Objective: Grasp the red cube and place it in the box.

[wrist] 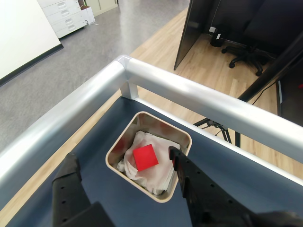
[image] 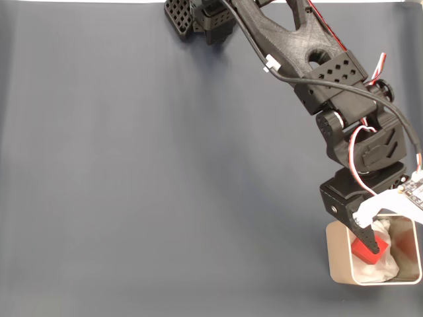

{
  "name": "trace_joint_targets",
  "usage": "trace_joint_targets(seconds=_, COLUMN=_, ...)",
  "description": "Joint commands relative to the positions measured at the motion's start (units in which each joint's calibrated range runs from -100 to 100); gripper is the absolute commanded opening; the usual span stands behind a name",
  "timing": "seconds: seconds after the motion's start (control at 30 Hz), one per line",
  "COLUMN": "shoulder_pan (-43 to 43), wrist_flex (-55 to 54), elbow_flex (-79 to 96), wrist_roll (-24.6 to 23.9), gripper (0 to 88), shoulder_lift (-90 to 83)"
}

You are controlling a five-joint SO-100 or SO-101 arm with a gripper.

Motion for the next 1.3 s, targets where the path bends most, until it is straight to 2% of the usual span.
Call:
trace_joint_targets(seconds=0.0, shoulder_pan=-0.2, wrist_flex=-1.5, elbow_flex=-1.0, wrist_roll=0.5, gripper=43.1, shoulder_lift=-2.3)
trace_joint_targets(seconds=0.57, shoulder_pan=-0.2, wrist_flex=-2.1, elbow_flex=0.0, wrist_roll=0.3, gripper=42.4, shoulder_lift=-2.8)
trace_joint_targets(seconds=0.67, shoulder_pan=-0.3, wrist_flex=-2.1, elbow_flex=0.2, wrist_roll=0.3, gripper=35.2, shoulder_lift=-3.1)
trace_joint_targets(seconds=0.8, shoulder_pan=-0.4, wrist_flex=-2.1, elbow_flex=0.6, wrist_roll=-0.7, gripper=9.4, shoulder_lift=-3.7)
trace_joint_targets(seconds=0.87, shoulder_pan=-0.4, wrist_flex=-2.3, elbow_flex=0.6, wrist_roll=-0.9, gripper=0.0, shoulder_lift=-4.0)
trace_joint_targets(seconds=1.27, shoulder_pan=2.8, wrist_flex=-2.5, elbow_flex=4.9, wrist_roll=-1.4, gripper=0.0, shoulder_lift=-10.8)
